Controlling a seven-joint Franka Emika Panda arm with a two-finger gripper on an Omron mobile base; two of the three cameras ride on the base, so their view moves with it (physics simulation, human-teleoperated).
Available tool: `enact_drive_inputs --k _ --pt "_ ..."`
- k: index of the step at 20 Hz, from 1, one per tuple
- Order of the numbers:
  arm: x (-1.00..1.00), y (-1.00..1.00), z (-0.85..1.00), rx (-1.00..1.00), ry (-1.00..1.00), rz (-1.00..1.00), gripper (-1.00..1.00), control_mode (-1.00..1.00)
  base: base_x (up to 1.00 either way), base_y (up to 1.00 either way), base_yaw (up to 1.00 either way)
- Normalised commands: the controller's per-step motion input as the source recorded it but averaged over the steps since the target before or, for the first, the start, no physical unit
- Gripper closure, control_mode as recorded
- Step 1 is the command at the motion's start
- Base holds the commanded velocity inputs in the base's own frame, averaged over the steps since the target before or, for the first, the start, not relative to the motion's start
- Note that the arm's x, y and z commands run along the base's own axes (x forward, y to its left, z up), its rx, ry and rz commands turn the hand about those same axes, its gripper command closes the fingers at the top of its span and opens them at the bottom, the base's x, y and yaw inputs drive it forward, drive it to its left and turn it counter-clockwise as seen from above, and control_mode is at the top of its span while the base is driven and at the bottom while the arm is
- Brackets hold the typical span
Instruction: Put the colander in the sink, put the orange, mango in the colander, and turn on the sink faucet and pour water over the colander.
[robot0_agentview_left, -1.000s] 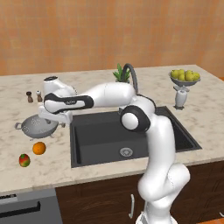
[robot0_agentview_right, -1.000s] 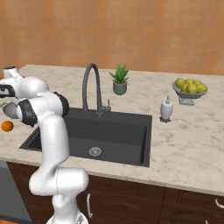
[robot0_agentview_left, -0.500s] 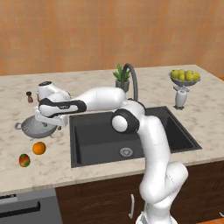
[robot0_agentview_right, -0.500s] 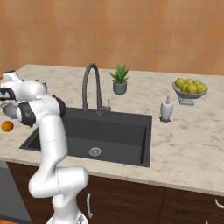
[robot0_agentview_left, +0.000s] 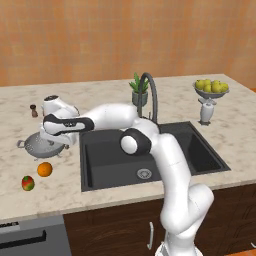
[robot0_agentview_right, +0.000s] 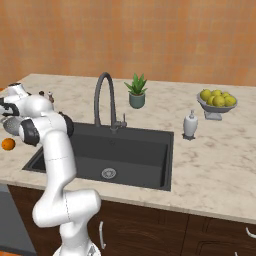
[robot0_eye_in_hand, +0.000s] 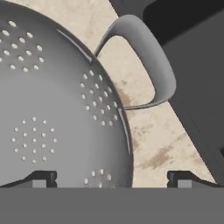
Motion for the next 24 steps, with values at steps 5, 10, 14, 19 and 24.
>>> enact_drive_inputs --k 5,10,14,19,24 --pt "0.21 0.20 -0.12 0.00 0.00 -0.03 -1.00 -1.00 0.00 0.00 0.00" --pt "0.03 0.03 -0.16 0.00 0.00 0.00 -1.00 -1.00 0.00 0.00 0.00" --pt "0.00 0.00 -0.18 0.00 0.00 0.00 -1.00 -1.00 0.00 0.00 0.00" --pt "0.00 0.00 -0.23 0.00 0.00 0.00 -1.00 -1.00 0.00 0.00 0.00" --pt "0.00 0.00 -0.32 0.00 -0.04 0.00 -1.00 -1.00 0.00 0.00 0.00"
